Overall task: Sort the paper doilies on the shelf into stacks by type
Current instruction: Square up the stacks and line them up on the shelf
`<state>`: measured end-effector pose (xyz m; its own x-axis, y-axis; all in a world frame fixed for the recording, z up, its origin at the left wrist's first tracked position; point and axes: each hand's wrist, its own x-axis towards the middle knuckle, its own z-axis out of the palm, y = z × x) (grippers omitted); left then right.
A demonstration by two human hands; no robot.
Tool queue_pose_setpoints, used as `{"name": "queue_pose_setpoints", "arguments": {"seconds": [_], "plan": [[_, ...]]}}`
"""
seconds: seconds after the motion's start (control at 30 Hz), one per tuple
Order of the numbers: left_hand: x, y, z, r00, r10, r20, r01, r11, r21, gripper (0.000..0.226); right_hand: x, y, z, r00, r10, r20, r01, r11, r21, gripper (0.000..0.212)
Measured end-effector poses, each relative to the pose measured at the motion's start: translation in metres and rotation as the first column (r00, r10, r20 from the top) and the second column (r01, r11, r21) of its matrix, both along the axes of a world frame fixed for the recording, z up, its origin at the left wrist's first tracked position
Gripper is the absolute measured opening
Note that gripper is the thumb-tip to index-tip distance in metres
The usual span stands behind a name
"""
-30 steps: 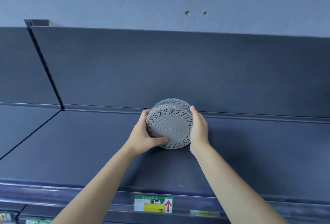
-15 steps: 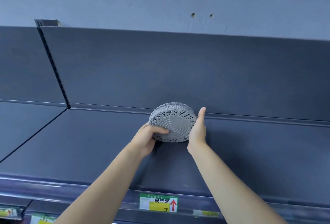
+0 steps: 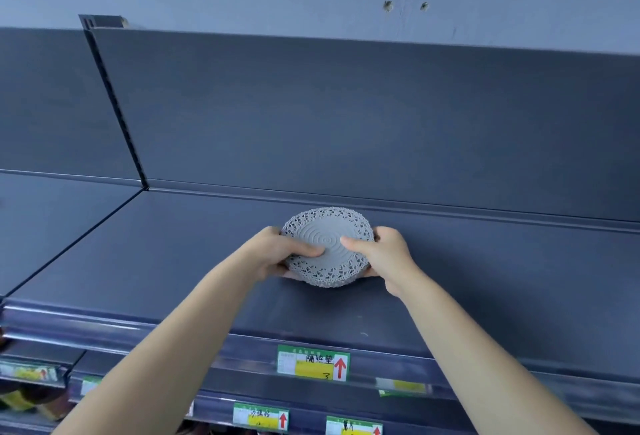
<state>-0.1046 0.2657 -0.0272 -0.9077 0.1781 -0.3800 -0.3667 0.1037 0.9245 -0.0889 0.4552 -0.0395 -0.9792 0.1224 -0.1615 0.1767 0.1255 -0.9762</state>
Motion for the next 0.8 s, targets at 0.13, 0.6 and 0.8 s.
{"name": "queue_pose_setpoints", "arguments": {"seconds": [0.13, 0.6, 0.8], "plan": [[0.000, 0.006, -0.002, 0.997, 0.023, -0.079, -0.048, 0.942, -0.331, 0.039, 0.000, -0.011, -0.006, 1.000, -0.030, 0.007, 0.022, 0.853, 0.522, 0.043], [-0.003, 0.003, -0.003, 0.989, -0.024, -0.144, -0.085, 0.706, -0.703, 0.075, -0.004, 0.005, -0.005, 0.974, 0.223, -0.046, -0.112, 0.646, 0.755, 0.063], [0.002, 0.011, -0.006, 0.961, -0.183, -0.208, -0.116, 0.418, -0.901, 0.073, -0.005, 0.003, 0.013, 0.956, 0.283, 0.078, -0.198, 0.424, 0.883, 0.062]]}}
